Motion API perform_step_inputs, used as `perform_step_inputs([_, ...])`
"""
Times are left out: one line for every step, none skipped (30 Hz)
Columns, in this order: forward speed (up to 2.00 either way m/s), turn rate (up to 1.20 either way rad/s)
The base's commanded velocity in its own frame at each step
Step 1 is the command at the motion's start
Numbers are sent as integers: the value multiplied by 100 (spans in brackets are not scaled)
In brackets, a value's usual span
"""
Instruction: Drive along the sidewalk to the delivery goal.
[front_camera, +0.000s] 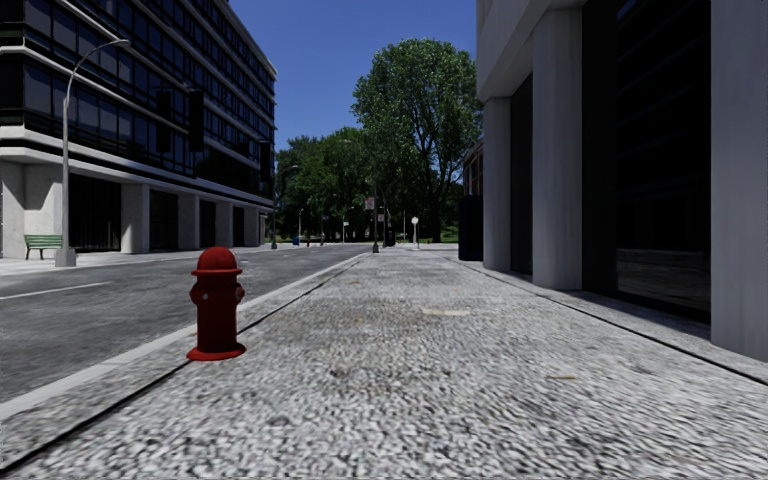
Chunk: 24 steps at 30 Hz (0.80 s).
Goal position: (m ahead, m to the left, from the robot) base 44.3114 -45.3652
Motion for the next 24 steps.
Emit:
perform_step_inputs([200, 0])
perform_step_inputs([200, 0])
perform_step_inputs([200, 0])
perform_step_inputs([200, 0])
perform_step_inputs([200, 0])
perform_step_inputs([200, 0])
perform_step_inputs([200, 0])
perform_step_inputs([200, 0])
perform_step_inputs([200, 0])
perform_step_inputs([200, 0])
perform_step_inputs([200, 0])
perform_step_inputs([200, 0])
perform_step_inputs([200, 0])
perform_step_inputs([200, 0])
perform_step_inputs([200, 0])
perform_step_inputs([200, 0])
perform_step_inputs([200, 0])
perform_step_inputs([200, 0])
perform_step_inputs([200, 0])
perform_step_inputs([200, 0])
perform_step_inputs([200, 0])
perform_step_inputs([200, 0])
perform_step_inputs([200, 0])
perform_step_inputs([200, 0])
